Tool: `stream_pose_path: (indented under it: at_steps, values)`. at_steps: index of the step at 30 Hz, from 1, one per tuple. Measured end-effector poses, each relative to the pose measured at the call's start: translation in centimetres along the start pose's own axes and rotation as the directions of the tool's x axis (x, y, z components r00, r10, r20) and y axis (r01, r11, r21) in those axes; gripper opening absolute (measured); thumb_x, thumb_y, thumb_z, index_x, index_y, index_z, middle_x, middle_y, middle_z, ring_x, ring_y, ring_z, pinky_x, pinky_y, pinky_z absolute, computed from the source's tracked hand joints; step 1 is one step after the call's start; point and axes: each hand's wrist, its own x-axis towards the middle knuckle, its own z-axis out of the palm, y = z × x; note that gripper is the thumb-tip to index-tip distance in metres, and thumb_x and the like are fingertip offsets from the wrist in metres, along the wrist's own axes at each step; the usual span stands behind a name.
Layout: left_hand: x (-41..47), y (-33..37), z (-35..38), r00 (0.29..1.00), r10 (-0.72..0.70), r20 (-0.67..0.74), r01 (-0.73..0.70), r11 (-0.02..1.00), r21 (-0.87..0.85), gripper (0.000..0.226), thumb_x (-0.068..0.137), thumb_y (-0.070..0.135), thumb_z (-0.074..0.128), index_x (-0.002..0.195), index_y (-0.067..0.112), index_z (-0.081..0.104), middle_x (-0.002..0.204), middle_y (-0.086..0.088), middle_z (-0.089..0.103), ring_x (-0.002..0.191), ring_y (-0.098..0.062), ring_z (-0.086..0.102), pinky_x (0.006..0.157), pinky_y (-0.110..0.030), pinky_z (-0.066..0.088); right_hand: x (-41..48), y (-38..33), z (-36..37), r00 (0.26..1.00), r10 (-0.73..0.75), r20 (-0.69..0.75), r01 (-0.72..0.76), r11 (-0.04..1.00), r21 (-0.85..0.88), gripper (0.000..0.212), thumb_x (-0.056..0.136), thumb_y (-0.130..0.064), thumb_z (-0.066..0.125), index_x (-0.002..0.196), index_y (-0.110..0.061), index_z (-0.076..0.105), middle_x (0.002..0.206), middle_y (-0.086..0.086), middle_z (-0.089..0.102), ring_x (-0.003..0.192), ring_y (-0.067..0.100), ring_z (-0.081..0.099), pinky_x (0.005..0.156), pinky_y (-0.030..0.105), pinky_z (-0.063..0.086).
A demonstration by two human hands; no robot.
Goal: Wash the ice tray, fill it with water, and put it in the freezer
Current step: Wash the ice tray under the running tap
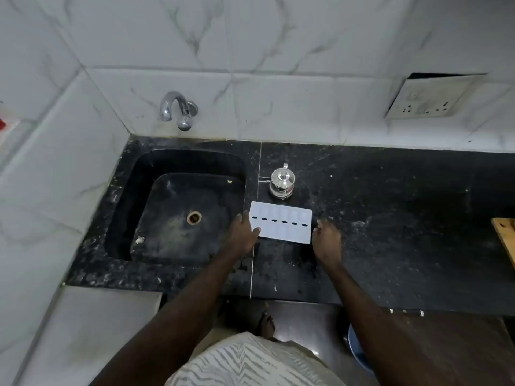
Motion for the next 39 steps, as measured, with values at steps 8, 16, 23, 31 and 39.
stream_pose_path:
  at_steps: [8,16,23,31,39]
  values:
    - [-1.5,1.5,-0.8,0.992,-0.127,-0.02,0.118,0.964,-0.237,0.054,0.102,0.024,0.058,0.153,0.014,0.043,0.154,-0.008,0.052,0.139,-0.034,0.05,0.113,-0.035,0.036,0.1,0.6,1.5,0.987,0.113,0.116,-0.115,0.993,0.01,0.014,0.091,0.004,0.052,0.087,0.002,0.066,0.092,0.027,0.07,0.083,0.041,0.064,0.066,0.035,0.035]
    - [-1.4,2.1,-0.9,0.963,-0.27,-0.028,0.236,0.883,-0.405,0.05,0.105,0.03,0.054,0.153,0.016,0.048,0.146,-0.008,0.061,0.133,-0.032,0.056,0.109,-0.034,0.04,0.7,1.3,3.3,0.959,0.219,0.178,-0.24,0.964,0.111,0.019,0.085,-0.003,0.069,0.102,-0.008,0.077,0.093,0.015,0.076,0.086,0.034,0.068,0.076,0.039,0.049]
    - [0.8,-4.3,-1.4,0.912,-0.41,-0.013,0.314,0.718,-0.621,0.066,0.094,0.07,0.045,0.1,0.011,0.073,0.108,-0.014,0.076,0.102,-0.036,0.072,0.094,-0.05,0.059,-1.4,-1.9,3.8,0.922,0.234,0.308,-0.355,0.83,0.431,0.032,0.084,0.002,0.073,0.108,-0.018,0.077,0.093,0.002,0.078,0.084,0.018,0.069,0.072,0.017,0.053]
    - [-0.2,-7.2,-8.1,0.759,-0.651,-0.021,0.3,0.377,-0.876,0.051,0.098,0.056,0.06,0.114,0.009,0.07,0.113,-0.013,0.073,0.103,-0.034,0.071,0.096,-0.052,0.058,-2.1,-9.7,6.1,0.9,0.09,0.427,-0.354,0.722,0.594,0.025,0.083,0.001,0.074,0.103,-0.015,0.075,0.087,-0.001,0.079,0.082,0.014,0.072,0.069,0.027,0.057]
    - [4.1,-17.7,-13.0,0.677,-0.736,-0.025,0.227,0.241,-0.943,0.048,0.093,0.06,0.063,0.097,0.012,0.071,0.109,-0.015,0.076,0.093,-0.035,0.075,0.087,-0.053,0.062,2.5,-22.7,7.8,0.897,-0.107,0.43,-0.218,0.738,0.638,0.015,0.1,-0.018,0.062,0.098,-0.013,0.076,0.082,0.003,0.073,0.07,0.011,0.064,0.06,0.023,0.053]
